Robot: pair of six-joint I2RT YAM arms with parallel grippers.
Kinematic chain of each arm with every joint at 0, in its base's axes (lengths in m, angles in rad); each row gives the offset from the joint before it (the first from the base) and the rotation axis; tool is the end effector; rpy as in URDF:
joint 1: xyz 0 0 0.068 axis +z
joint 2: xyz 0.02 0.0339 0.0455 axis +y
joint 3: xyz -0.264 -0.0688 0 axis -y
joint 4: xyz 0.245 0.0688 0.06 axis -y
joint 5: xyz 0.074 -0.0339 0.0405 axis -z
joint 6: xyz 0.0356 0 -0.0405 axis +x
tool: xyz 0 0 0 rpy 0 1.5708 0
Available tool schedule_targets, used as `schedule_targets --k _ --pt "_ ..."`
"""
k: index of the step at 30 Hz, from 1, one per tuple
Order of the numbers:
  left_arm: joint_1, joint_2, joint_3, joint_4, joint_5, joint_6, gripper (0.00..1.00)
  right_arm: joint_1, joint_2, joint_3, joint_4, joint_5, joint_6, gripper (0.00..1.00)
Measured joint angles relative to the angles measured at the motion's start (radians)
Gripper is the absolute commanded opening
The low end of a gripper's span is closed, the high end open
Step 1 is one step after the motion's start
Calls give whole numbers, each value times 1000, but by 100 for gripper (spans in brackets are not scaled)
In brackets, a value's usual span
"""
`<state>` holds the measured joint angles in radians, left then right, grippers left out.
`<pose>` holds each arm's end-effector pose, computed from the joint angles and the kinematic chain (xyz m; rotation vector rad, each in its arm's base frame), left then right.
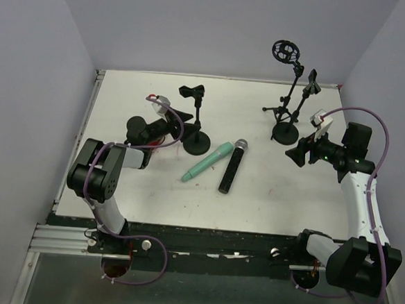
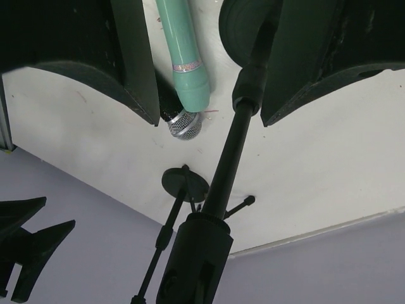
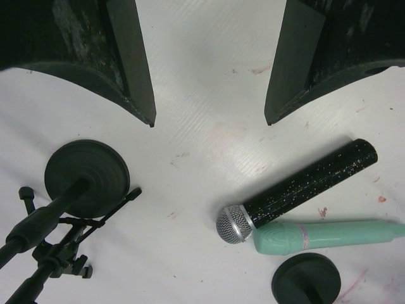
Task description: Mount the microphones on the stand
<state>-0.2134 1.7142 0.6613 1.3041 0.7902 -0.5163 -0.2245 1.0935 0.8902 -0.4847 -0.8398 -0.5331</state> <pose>0.3143 -0.0940 0.2162 0.4997 1.4046 -1.1155 0.2265 -0.0245 0.2952 -0.7234 1.9093 0.4796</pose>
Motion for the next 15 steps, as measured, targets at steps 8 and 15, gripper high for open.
schedule_targets --k 8,15 --pt "-6 86 86 2 34 17 63 0 6 0 -10 -1 -7 78" --pt "-11 89 142 5 60 47 42 0 7 0 -11 -1 -9 78"
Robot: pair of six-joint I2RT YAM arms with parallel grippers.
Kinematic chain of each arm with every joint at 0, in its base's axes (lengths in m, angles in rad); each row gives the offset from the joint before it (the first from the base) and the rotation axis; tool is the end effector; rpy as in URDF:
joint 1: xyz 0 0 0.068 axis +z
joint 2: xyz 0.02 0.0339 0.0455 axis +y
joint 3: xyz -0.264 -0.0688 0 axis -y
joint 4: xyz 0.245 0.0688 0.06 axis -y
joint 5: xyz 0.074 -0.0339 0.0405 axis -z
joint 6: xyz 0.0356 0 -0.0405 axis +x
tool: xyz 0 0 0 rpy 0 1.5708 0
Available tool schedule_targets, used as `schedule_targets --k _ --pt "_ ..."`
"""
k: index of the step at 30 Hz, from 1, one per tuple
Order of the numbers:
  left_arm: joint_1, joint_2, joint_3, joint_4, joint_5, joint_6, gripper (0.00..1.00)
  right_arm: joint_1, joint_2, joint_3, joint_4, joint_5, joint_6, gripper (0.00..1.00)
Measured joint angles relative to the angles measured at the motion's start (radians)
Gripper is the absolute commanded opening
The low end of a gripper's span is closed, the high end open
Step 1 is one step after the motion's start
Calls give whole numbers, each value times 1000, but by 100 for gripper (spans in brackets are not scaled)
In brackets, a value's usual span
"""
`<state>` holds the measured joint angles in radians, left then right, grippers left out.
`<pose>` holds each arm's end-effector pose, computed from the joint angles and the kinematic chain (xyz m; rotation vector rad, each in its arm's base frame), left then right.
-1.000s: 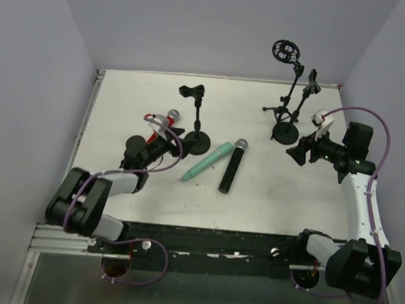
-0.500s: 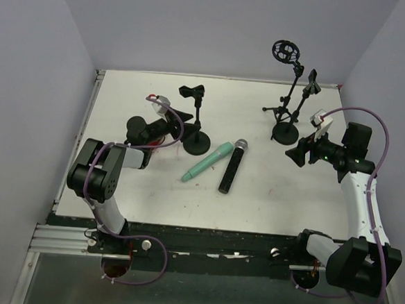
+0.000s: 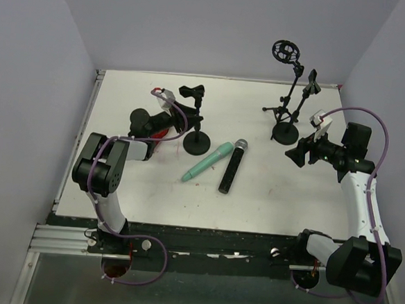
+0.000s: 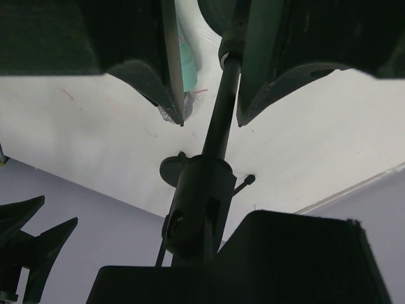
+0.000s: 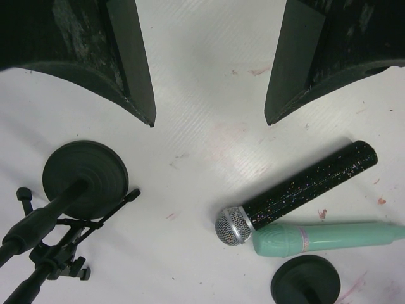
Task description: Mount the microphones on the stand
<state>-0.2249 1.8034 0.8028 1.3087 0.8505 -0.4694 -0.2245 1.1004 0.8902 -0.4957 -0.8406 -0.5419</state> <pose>0.3416 -0.1056 0.2261 0.6121 1.3266 -1.1069 0.2271 -0.0246 0.2930 -0.7273 1.9197 0.4864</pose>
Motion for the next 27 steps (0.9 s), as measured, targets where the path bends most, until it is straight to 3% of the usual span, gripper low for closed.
schedule_targets --k 4,6,16,27 --pt "-5 1 8 6 17 5 9 0 0 0 0 0 0 78" --pt "-6 3 8 11 22 18 0 0 0 0 0 0 0 78" --pt "-13 -25 -25 19 16 84 0 0 0 0 0 -2 0 78" --pt "-27 -261 -63 -39 -39 244 0 0 0 0 -1 -6 0 78"
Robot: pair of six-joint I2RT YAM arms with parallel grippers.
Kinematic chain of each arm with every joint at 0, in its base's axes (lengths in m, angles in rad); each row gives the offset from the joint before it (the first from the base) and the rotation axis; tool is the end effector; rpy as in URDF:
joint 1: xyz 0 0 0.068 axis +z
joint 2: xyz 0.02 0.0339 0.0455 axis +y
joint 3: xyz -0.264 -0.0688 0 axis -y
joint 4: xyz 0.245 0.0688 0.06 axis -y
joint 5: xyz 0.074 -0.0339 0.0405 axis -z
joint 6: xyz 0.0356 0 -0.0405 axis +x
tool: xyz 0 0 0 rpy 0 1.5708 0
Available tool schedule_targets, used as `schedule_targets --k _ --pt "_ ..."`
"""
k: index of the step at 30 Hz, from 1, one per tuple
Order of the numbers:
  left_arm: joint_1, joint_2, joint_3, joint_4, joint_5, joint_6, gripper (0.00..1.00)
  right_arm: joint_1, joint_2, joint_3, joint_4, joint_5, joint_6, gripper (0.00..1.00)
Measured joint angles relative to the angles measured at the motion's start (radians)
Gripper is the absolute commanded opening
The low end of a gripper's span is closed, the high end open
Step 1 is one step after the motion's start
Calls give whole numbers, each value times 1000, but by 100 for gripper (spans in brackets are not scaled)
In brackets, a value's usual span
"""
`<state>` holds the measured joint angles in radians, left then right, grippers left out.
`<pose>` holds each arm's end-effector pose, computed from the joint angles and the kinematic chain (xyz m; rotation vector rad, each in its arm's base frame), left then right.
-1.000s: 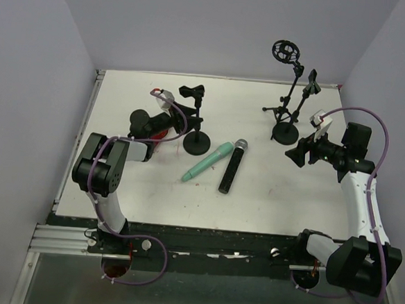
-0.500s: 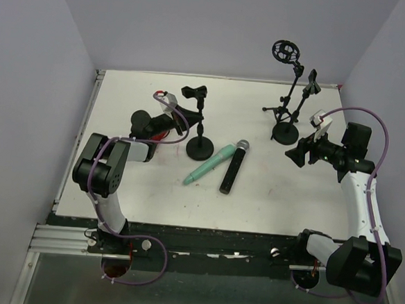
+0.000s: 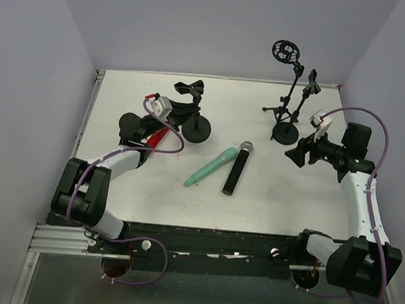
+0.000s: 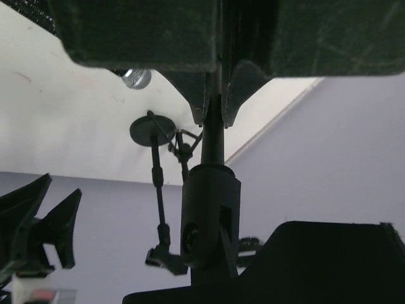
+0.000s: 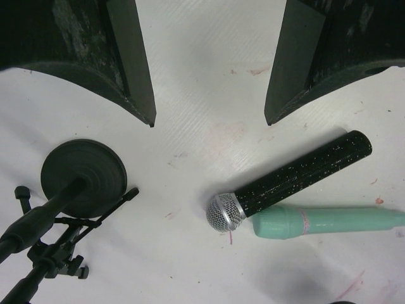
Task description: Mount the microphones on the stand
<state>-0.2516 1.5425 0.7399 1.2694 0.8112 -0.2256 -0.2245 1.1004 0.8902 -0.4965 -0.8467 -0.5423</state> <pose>0.2976 -0.1031 0.2872 0.7589 1.0589 -0.8560 0.2269 -0.0245 0.2930 -0.7296 1.9166 0.4927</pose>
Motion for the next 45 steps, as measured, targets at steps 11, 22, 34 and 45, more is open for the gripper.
schedule_targets --k 11,22,34,45 --pt "-317 -331 -77 -256 -132 99 0 0 0 0 -4 -9 -1 78" --pt "-612 -250 -157 -296 -416 35 0 0 0 0 -8 -13 -2 78" --pt "-770 84 14 -176 -632 26 0 0 -1 0 -14 -13 -1 78" --pt "-823 211 101 -150 -789 50 41 0 -1 0 -14 -13 -1 78"
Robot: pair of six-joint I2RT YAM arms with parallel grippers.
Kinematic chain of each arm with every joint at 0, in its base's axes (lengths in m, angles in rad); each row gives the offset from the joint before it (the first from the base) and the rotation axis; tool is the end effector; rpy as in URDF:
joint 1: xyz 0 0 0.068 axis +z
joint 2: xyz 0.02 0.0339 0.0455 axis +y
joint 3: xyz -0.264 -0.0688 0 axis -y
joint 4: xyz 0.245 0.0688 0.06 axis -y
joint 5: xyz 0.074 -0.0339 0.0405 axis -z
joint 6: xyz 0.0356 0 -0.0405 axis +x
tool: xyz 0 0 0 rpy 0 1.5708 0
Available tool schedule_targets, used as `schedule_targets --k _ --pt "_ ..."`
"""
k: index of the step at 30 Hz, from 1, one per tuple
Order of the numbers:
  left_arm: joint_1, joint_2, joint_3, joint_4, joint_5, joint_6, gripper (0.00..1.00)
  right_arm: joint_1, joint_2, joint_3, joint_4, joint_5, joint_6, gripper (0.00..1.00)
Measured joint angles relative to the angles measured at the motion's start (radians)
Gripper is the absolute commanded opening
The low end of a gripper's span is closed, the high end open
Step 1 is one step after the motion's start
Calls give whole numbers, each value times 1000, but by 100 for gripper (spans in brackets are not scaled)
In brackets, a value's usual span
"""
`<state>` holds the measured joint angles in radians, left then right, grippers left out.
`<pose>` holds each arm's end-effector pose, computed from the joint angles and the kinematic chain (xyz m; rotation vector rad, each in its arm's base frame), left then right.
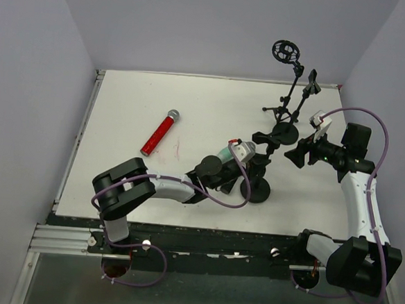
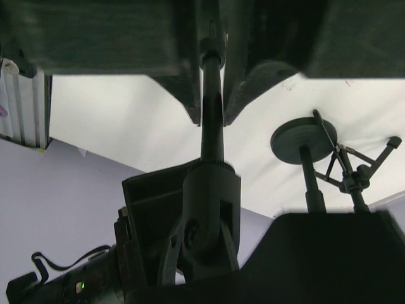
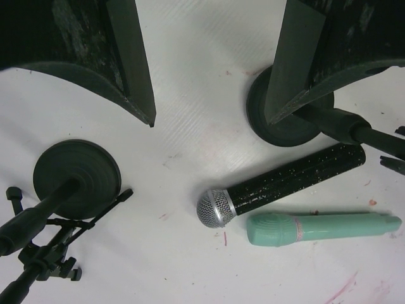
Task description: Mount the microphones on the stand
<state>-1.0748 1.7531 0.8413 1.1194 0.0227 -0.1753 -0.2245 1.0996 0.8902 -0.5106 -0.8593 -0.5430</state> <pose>0.1766 -0.3280 0.2388 0.6466 1.2928 -1.0557 0.2257 -0.0239 0.2924 -0.7313 1.9198 0.5134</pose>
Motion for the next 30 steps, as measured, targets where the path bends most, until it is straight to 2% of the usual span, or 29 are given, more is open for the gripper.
schedule_targets --k 3,6,10,16,19,21,24,28,30 --pt "-1 0 0 21 -13 -6 59 0 0 0 0 0 0 78" --pt "-2 -3 -5 43 -26 -7 83 0 0 0 -1 0 0 78" --pt "-6 -48 -60 47 -32 -12 98 0 0 0 -1 0 0 79" --pt "-7 -232 -250 50 -18 -12 98 0 0 0 -4 0 0 78" --pt "10 -365 -325 -39 5 -28 98 0 0 0 -6 0 -1 79" --pt "51 -459 -335 -160 27 -66 98 0 0 0 -7 0 -1 79" --pt "198 -552 -249 -478 83 -161 98 0 0 0 -7 0 -3 79" --pt "352 -536 -100 -823 125 -206 98 0 0 0 -8 0 -7 79" --pt "383 -501 -27 -972 130 -205 98 0 0 0 -9 0 -7 78"
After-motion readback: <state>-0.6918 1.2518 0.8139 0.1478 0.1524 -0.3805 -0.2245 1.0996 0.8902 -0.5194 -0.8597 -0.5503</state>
